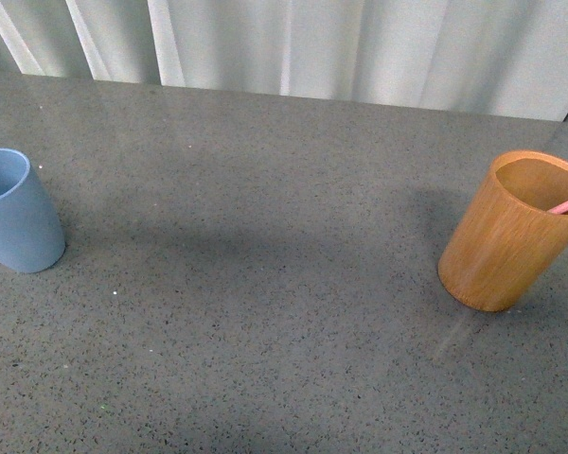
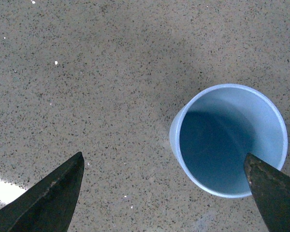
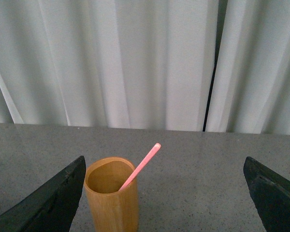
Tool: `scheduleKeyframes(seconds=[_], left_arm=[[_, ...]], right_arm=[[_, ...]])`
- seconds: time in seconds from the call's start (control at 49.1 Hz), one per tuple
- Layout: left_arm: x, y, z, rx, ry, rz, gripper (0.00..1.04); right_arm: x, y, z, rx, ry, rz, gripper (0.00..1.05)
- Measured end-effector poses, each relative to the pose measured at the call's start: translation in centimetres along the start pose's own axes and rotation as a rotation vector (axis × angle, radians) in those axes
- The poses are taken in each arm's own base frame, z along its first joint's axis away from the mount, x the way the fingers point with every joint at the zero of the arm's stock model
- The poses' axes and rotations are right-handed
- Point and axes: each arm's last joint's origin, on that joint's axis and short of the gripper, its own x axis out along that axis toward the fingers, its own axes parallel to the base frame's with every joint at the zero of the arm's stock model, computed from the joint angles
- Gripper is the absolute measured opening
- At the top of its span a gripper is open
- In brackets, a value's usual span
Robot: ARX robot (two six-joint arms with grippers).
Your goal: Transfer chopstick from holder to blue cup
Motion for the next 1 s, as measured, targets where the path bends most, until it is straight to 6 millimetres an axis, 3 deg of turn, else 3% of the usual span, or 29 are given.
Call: scheduleKeyframes(seconds=[0.651,0.997], left_arm=[[5.4,-1.0,0.2,0.004,0.105,0.053,0.98],[6.7,-2.7,-0.4,-0.016,0.184,0.027,0.47]], right_arm=[[0.0,0.0,0.0,0.0,0.0,0.0,0.95],[0.0,0.0,0.0,0.0,0.0,0.0,0.95]])
